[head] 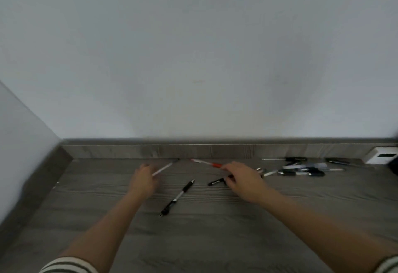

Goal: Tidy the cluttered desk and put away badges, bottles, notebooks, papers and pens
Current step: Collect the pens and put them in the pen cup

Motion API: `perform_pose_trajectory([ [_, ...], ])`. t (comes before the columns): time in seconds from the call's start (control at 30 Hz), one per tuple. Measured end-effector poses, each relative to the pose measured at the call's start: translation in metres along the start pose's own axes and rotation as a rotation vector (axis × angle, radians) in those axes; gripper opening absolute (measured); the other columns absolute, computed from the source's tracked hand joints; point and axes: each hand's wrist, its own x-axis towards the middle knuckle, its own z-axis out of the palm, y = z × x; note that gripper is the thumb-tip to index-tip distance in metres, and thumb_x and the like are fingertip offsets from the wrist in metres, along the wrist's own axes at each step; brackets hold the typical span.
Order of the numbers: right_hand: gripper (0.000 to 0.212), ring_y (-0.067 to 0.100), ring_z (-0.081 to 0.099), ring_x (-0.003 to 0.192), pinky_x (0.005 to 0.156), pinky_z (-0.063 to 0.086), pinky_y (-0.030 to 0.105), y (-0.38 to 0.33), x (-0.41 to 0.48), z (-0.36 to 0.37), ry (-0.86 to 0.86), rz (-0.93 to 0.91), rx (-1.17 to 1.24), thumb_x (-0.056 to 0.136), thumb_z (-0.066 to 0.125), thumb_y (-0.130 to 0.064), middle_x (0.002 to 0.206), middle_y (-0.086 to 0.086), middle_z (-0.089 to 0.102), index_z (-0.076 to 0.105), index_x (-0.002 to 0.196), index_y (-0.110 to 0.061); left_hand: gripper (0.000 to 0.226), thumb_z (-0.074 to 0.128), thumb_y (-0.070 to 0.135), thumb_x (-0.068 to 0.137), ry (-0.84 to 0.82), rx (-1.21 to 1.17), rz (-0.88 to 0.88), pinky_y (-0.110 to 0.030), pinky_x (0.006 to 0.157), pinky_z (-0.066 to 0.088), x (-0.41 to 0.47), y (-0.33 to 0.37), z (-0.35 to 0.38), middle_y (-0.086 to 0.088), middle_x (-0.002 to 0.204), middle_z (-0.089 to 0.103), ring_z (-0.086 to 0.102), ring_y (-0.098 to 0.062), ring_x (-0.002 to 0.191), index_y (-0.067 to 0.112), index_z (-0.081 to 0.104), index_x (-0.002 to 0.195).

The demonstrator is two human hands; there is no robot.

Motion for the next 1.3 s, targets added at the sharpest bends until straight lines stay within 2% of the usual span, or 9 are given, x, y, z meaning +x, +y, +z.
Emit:
perform_pose_trajectory([
  [0.1, 0.041, 0.021, 0.047, 0.125, 0.100, 0.045, 0.037, -0.024, 0.029, 0.013, -0.062, -0.015, -0.042, 0.095, 0.048, -0.023, 0.134, 0.001, 0.053, 0.050, 0.137, -0.020, 0.028, 0.056, 0.007, 0.085, -0.038, 0.002, 0.071, -0.040, 0.089, 0.046, 0.005, -0.011, 0.008, -0.016, 0.117, 0.061, 0.057, -0.039, 0.109, 0.008, 0.066, 0.112],
  [0.2, 0.039, 0.028, 0.048, 0.125, 0.098, 0.046, 0.040, -0.034, 0.057, 0.023, -0.146, 0.070, -0.104, 0.096, 0.045, -0.018, 0.133, 0.007, 0.052, 0.050, 0.135, -0.014, 0.034, 0.055, 0.014, 0.089, -0.053, 0.031, 0.118, -0.039, 0.094, 0.046, 0.006, -0.006, 0.014, -0.011, 0.123, 0.063, 0.056, -0.035, 0.114, 0.016, 0.063, 0.123],
  [0.4, 0.029, 0.029, 0.052, 0.115, 0.090, 0.047, 0.038, -0.028, 0.065, 0.032, -0.154, 0.113, -0.345, 0.094, 0.047, -0.010, 0.118, 0.011, 0.056, 0.061, 0.119, -0.011, 0.018, 0.052, 0.013, 0.088, -0.050, 0.169, 0.147, -0.038, 0.081, 0.046, 0.007, 0.007, 0.021, -0.012, 0.111, 0.066, 0.059, -0.033, 0.108, 0.012, 0.063, 0.102],
  [0.6, 0.027, 0.034, 0.057, 0.108, 0.088, 0.048, 0.042, -0.017, 0.060, 0.007, -0.163, 0.106, -0.286, 0.092, 0.050, -0.019, 0.117, 0.014, 0.051, 0.059, 0.116, -0.010, 0.028, 0.055, 0.014, 0.086, -0.196, 0.067, 0.084, -0.037, 0.086, 0.044, 0.018, 0.013, 0.027, -0.020, 0.118, 0.062, 0.057, -0.036, 0.112, 0.004, 0.056, 0.112],
  [0.73, 0.023, 0.031, 0.061, 0.101, 0.082, 0.051, 0.040, -0.004, 0.052, -0.018, -0.079, 0.095, -0.278, 0.097, 0.045, -0.023, 0.112, 0.008, 0.053, 0.061, 0.110, -0.013, 0.024, 0.046, 0.012, 0.093, -0.165, -0.097, 0.040, -0.039, 0.082, 0.045, 0.018, 0.018, 0.025, -0.027, 0.115, 0.062, 0.058, -0.040, 0.107, -0.004, 0.059, 0.106],
  [0.83, 0.022, 0.025, 0.061, 0.104, 0.082, 0.048, 0.035, 0.006, 0.043, -0.033, -0.168, 0.096, -0.320, 0.094, 0.049, -0.031, 0.110, 0.003, 0.059, 0.063, 0.108, -0.022, 0.023, 0.052, 0.030, 0.092, -0.213, -0.089, 0.064, -0.035, 0.072, 0.044, 0.005, 0.023, 0.022, -0.019, 0.103, 0.067, 0.062, -0.035, 0.097, 0.009, 0.057, 0.088],
  [0.93, 0.029, 0.025, 0.060, 0.109, 0.084, 0.048, 0.034, 0.007, 0.038, -0.033, -0.322, 0.097, -0.326, 0.086, 0.061, -0.041, 0.114, 0.002, 0.062, 0.064, 0.109, -0.024, 0.042, 0.067, 0.058, 0.074, -0.308, -0.006, 0.052, -0.032, 0.074, 0.048, -0.008, 0.025, 0.027, -0.004, 0.091, 0.067, 0.064, -0.026, 0.091, 0.019, 0.057, 0.085],
  [1.1, 0.026, 0.025, 0.060, 0.110, 0.080, 0.046, 0.031, 0.000, 0.036, -0.018, -0.386, 0.085, -0.315, 0.084, 0.065, -0.035, 0.114, 0.002, 0.067, 0.067, 0.109, -0.025, 0.032, 0.069, 0.044, 0.077, -0.334, -0.080, 0.045, -0.031, 0.064, 0.044, -0.017, 0.027, 0.037, -0.001, 0.073, 0.060, 0.066, -0.027, 0.085, 0.020, 0.050, 0.066],
  [1.3, 0.019, 0.025, 0.061, 0.108, 0.081, 0.047, 0.031, 0.007, 0.034, -0.020, -0.296, 0.070, -0.282, 0.084, 0.064, -0.027, 0.109, 0.001, 0.068, 0.065, 0.103, -0.025, 0.028, 0.062, 0.037, 0.084, -0.349, -0.169, -0.014, -0.029, 0.059, 0.038, -0.023, 0.035, 0.030, -0.005, 0.073, 0.061, 0.057, -0.020, 0.068, 0.010, 0.063, 0.083],
])
